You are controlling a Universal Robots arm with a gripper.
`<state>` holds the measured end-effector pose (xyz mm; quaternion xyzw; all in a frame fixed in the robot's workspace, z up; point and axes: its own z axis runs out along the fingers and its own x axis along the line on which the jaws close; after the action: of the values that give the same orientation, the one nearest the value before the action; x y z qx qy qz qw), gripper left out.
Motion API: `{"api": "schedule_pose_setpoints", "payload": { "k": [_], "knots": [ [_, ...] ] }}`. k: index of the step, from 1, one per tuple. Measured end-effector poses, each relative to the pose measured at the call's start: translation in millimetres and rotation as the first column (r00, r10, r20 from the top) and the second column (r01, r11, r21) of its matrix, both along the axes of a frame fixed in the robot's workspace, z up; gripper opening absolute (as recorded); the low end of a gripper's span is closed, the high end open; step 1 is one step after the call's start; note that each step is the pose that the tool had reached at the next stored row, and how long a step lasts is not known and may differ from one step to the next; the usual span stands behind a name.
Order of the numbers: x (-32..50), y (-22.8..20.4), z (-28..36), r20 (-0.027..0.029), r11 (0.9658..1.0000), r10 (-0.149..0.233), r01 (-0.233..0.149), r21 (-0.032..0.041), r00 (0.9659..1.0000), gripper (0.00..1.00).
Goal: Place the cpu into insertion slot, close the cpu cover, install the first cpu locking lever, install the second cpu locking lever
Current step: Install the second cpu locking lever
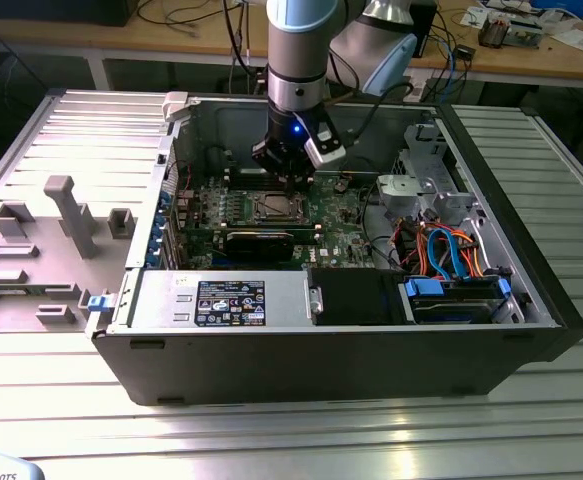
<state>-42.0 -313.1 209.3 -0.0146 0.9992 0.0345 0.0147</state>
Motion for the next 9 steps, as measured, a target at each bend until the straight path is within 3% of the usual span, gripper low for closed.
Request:
{"api": "schedule_pose_setpoints", "payload": {
  "k": [6,9],
  "knots": [
    [0.0,-6.4,-0.1,0.0001,1.0000,0.000,0.000,-0.0001,1.0000,0.11],
    [0.0,-13.3,-0.2,0.0001,1.0000,0.000,0.000,0.0001,1.0000,0.11]
  ]
}}
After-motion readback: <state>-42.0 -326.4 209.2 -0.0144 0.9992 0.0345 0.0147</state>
